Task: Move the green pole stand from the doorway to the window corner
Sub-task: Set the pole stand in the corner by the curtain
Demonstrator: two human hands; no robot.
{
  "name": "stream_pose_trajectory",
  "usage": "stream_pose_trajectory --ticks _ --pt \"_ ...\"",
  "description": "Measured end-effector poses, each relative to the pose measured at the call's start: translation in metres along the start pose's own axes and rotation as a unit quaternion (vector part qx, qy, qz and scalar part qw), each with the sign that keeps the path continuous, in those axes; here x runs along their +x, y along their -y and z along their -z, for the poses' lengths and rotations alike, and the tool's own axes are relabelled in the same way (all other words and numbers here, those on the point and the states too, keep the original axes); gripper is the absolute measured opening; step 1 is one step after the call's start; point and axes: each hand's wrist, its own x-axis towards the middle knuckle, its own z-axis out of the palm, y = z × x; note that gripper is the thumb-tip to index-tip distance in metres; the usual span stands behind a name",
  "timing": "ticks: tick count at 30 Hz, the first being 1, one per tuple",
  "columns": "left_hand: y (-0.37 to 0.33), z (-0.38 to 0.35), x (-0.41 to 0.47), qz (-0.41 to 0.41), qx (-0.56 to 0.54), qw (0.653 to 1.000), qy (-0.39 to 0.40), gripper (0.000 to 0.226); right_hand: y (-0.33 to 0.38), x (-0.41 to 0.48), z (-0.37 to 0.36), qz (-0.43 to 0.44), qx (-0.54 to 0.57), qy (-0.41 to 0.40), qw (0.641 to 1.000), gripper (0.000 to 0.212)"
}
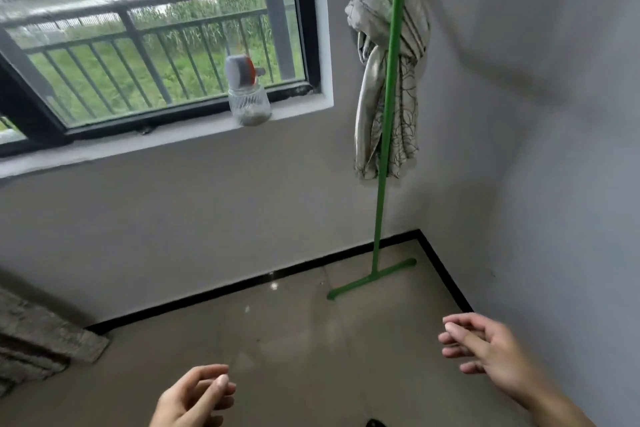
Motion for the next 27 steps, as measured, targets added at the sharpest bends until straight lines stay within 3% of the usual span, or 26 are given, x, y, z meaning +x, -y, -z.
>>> stream_pose_trajectory --ticks 7,11,15,21,24,27 --pt "-0.067 -0.011 0.124 -0.015 -0.002 0.999 0.033 0.011 0.095 0.113 -0.027 0.031 -0.024 -0.006 0.999 0.007" --pt "-0.097 -0.017 0.216 -0.015 0.019 0.997 0.080 0.010 0.115 0.163 -0.042 0.015 -0.013 -0.053 0.998 0.007" --pt "-0.157 -0.034 0.319 -0.068 0.037 0.984 0.159 0.008 0.129 0.208 -0.065 -0.009 0.018 -0.124 0.992 0.009" --pt "-0.278 -0.090 0.418 -0.196 0.095 0.929 0.299 0.009 0.183 0.264 -0.093 -0.002 0.050 -0.190 0.981 0.009" --pt "-0.342 -0.135 0.430 -0.272 0.089 0.890 0.356 0.010 0.213 0.290 -0.092 0.023 0.041 -0.221 0.974 0.006" --pt "-0.401 -0.191 0.429 -0.352 0.073 0.850 0.385 0.010 0.242 0.325 -0.078 0.049 -0.010 -0.278 0.959 0.017"
